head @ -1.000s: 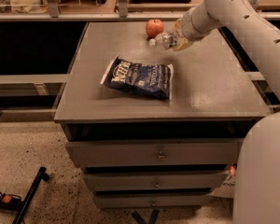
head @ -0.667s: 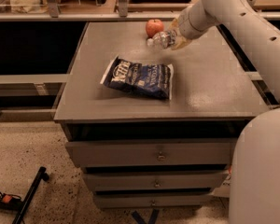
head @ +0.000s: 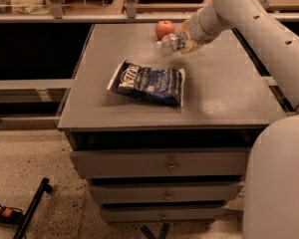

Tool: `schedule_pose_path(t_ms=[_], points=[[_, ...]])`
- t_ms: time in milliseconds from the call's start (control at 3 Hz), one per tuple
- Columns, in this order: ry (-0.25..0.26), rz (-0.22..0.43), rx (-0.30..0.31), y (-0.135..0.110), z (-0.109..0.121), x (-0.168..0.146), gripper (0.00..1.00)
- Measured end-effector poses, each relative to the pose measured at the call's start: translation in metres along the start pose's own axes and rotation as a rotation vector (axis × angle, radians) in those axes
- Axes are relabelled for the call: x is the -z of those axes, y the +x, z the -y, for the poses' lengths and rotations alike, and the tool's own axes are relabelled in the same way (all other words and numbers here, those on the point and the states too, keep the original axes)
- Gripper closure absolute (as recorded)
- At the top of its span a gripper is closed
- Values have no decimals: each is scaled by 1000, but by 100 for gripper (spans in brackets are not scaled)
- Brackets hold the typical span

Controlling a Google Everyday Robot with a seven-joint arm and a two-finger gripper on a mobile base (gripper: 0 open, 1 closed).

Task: Move water bottle near apple

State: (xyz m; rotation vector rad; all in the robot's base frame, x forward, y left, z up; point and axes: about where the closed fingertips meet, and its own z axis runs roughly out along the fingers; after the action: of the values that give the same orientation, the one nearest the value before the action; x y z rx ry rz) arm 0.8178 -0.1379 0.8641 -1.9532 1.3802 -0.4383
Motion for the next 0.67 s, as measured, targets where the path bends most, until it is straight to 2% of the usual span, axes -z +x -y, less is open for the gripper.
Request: schedule_pose_path(t_ms=[333,667], points=[[-4,3,0,-1,-2,-3,12],[-9,6,1,-3,0,-3,0]])
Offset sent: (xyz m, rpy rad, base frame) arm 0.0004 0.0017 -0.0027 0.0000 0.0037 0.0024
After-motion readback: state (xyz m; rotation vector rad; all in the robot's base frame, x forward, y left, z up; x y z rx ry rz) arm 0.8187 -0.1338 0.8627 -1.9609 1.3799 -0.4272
